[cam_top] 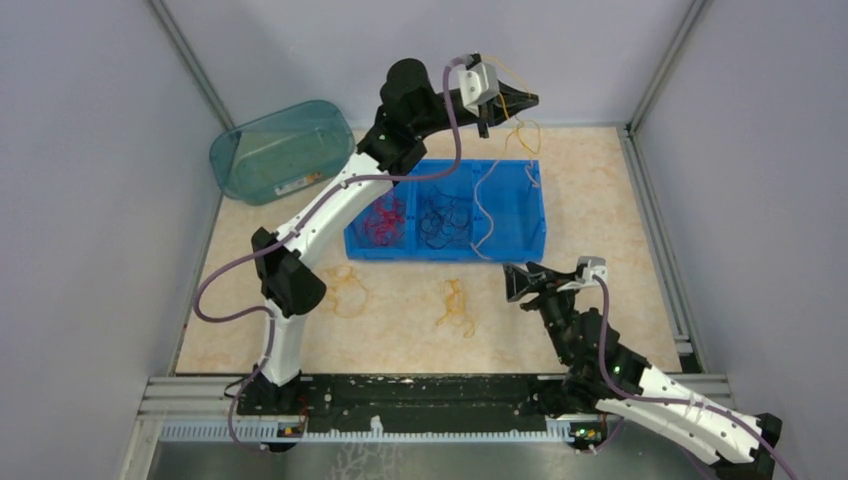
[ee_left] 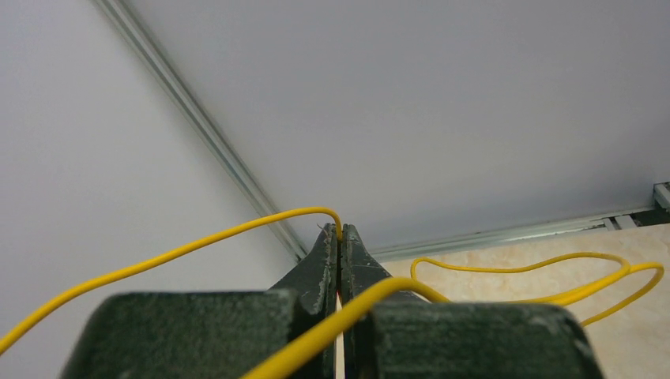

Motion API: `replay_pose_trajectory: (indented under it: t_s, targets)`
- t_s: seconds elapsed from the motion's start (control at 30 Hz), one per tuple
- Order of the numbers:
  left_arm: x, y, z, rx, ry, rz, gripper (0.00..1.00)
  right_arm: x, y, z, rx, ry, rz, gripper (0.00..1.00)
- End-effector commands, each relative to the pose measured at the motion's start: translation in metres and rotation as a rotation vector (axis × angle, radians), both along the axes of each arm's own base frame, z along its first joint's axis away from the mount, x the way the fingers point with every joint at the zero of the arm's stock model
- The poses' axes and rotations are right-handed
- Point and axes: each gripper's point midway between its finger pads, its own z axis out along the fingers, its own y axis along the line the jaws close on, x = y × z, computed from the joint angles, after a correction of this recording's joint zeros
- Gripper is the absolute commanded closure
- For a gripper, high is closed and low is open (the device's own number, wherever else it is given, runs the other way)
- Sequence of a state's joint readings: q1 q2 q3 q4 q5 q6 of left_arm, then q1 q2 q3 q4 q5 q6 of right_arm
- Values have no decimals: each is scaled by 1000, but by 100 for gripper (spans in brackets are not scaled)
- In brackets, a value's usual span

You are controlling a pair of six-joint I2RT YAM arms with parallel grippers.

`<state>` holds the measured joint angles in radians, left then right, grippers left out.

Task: Untangle the cables
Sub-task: Place the cable in the bin.

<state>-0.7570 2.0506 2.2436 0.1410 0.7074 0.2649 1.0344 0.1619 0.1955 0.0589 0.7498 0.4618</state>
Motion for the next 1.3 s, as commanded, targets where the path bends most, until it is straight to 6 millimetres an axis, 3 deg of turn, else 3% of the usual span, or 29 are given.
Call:
replay_pose_trajectory:
  t_s: [0.0, 0.27, 0.37, 0.5, 0.7, 0.77, 1.0, 1.1, 1.27]
  targets:
    - [9, -6, -1, -37, -33, 17, 100, 1, -16, 30, 13, -39, -65, 38]
    - [11, -9, 5, -56, -43, 16, 100, 5, -34, 29, 7, -19, -161, 40]
    - [17, -11, -8, -32, -44, 34, 100, 5, -37, 27, 16, -10, -179, 40]
    - [29, -14, -44, 24, -11, 70, 100, 6, -46, 27, 26, 7, -225, 41]
    - [57, -15, -130, 167, 178, 167, 100, 6, -59, 32, 3, 10, -280, 42]
    - [65, -14, -158, 240, 246, 204, 95, 6, -61, 34, -17, 10, -291, 42]
    - [80, -2, -222, 456, 348, 310, 92, 8, -67, 35, -64, 19, -332, 42]
    - [83, 4, -236, 511, 350, 337, 88, 9, -67, 35, -72, 23, -339, 42]
    - [76, 8, -237, 556, 287, 324, 84, 10, -67, 33, -85, 32, -350, 42]
